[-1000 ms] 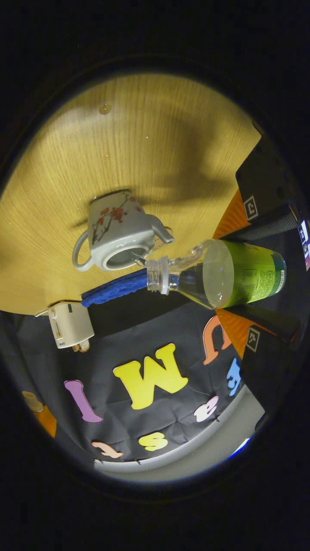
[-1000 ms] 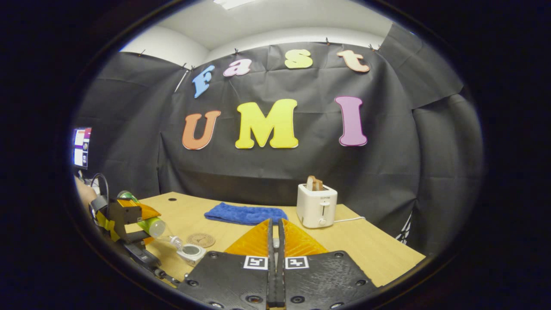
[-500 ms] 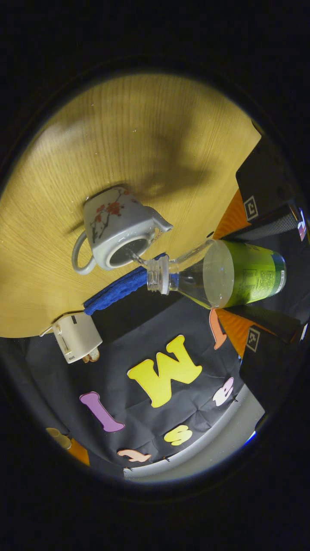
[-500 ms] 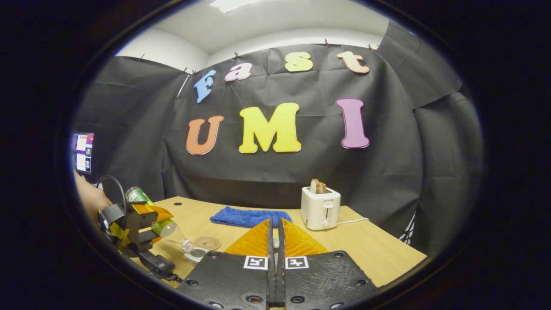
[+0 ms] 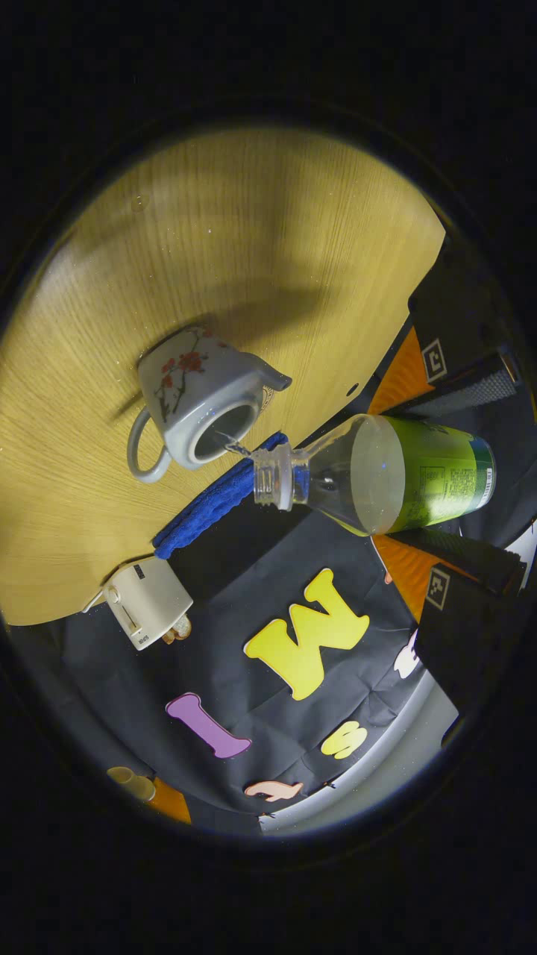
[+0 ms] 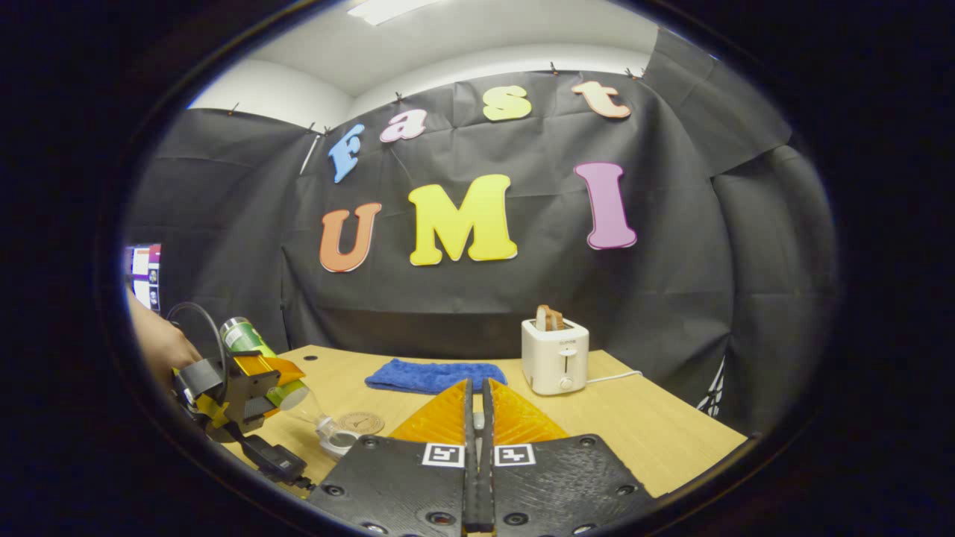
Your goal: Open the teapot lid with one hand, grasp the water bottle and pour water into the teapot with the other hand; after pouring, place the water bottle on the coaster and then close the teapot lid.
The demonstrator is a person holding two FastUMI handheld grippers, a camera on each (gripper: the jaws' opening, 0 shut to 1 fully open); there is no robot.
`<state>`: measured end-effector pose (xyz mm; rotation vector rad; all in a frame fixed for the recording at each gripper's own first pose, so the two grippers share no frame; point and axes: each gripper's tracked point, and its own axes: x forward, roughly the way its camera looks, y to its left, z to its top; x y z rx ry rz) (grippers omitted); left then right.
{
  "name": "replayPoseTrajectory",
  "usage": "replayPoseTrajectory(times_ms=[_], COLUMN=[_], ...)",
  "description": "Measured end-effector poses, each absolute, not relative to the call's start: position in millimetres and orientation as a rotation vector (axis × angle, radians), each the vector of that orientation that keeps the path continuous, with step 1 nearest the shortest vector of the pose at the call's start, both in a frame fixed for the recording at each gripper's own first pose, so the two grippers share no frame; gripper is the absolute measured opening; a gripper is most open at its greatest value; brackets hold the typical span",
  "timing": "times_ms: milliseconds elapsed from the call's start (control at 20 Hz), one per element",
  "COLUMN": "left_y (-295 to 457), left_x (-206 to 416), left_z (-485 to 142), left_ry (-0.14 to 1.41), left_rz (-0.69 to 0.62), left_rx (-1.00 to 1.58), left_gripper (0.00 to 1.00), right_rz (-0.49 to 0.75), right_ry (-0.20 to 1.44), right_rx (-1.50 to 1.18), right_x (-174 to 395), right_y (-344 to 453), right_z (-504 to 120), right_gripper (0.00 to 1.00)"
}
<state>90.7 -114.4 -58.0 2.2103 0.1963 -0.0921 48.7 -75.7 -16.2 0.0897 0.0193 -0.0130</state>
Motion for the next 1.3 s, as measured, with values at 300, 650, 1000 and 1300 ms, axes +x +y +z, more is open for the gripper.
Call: replayPoseTrajectory(times_ms=[300,650,1000,1300], left_y=[-112.5,-123.9,-121.9,-112.7], left_x=[88.5,86.6,86.4,91.0], left_z=[-51.5,-43.3,-45.3,-51.0], left_ry=[0.219,0.201,0.199,0.2], left_rz=[-0.096,-0.096,-0.088,-0.102], left_rx=[2.282,2.295,2.29,2.172], left_gripper=[0.72,0.75,0.75,0.74], right_rz=[-0.02,-0.019,-0.03,-0.039], right_ry=[0.024,0.027,0.045,0.036], right_rx=[0.078,0.075,0.086,0.076], right_x=[49.2,50.1,54.7,53.0], right_y=[-80.8,-83.5,-86.5,-89.7], right_z=[-17.2,-18.6,-26.6,-22.3], right_gripper=[0.0,0.0,0.0,0.01])
